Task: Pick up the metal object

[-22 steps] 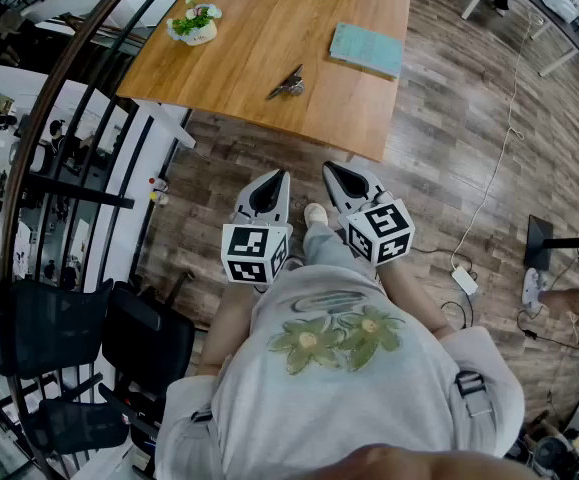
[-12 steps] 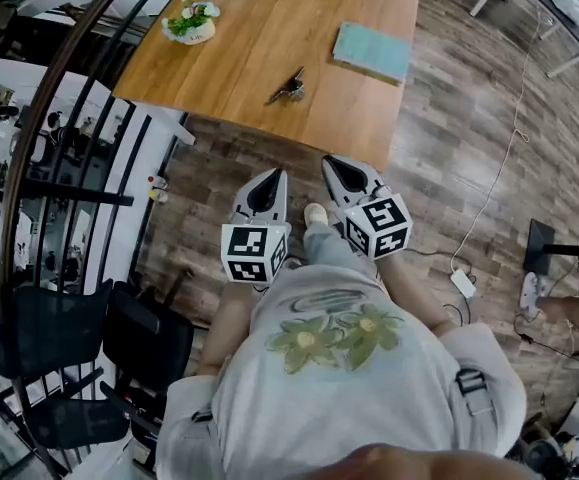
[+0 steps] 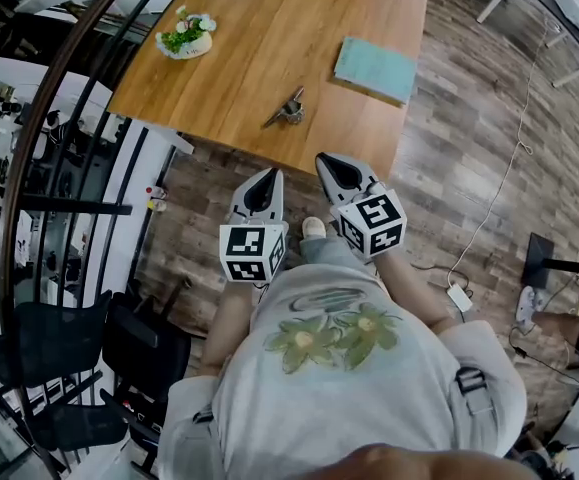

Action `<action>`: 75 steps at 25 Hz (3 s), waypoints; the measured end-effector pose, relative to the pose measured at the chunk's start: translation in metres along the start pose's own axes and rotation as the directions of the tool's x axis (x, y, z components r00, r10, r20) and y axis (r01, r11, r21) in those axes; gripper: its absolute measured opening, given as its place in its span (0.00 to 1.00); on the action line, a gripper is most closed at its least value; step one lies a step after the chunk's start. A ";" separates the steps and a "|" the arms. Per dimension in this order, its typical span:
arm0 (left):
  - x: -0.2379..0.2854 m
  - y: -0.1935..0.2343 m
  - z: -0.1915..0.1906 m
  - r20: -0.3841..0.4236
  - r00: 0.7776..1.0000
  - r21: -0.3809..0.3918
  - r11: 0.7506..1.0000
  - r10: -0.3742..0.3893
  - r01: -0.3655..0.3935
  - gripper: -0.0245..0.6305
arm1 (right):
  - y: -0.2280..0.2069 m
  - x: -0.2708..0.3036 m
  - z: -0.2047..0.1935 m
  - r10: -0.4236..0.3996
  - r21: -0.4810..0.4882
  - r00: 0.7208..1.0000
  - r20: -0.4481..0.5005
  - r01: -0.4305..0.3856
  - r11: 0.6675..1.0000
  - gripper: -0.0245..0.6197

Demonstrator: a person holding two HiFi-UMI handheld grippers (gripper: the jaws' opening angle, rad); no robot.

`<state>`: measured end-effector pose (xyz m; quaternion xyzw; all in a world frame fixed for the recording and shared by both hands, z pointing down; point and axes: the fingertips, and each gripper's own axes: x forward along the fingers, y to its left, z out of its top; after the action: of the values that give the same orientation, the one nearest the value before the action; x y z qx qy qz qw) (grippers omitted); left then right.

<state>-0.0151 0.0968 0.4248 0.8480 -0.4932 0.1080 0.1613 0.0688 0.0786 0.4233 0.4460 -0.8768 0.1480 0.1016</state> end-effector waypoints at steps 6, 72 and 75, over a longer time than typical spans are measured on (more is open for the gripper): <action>0.034 0.010 0.011 0.006 0.999 -0.015 0.999 0.045 -0.045 0.06 | -0.030 0.029 0.004 0.048 -0.014 0.998 -0.032 -0.048 0.999 0.08; 0.159 0.181 -0.022 -0.212 0.972 -0.141 0.981 0.100 -0.132 0.06 | -0.116 0.249 -0.150 0.092 -0.089 0.777 -0.623 -0.187 0.978 0.47; 0.159 0.183 -0.024 -0.218 0.971 -0.149 0.980 0.101 -0.135 0.06 | -0.116 0.254 -0.160 0.083 -0.111 0.766 -0.638 -0.198 0.974 0.47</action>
<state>-0.0972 -0.1061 0.5315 0.7851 -0.5302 0.1654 0.2741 0.0232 -0.1208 0.6718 0.2935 -0.8327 0.2198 0.4150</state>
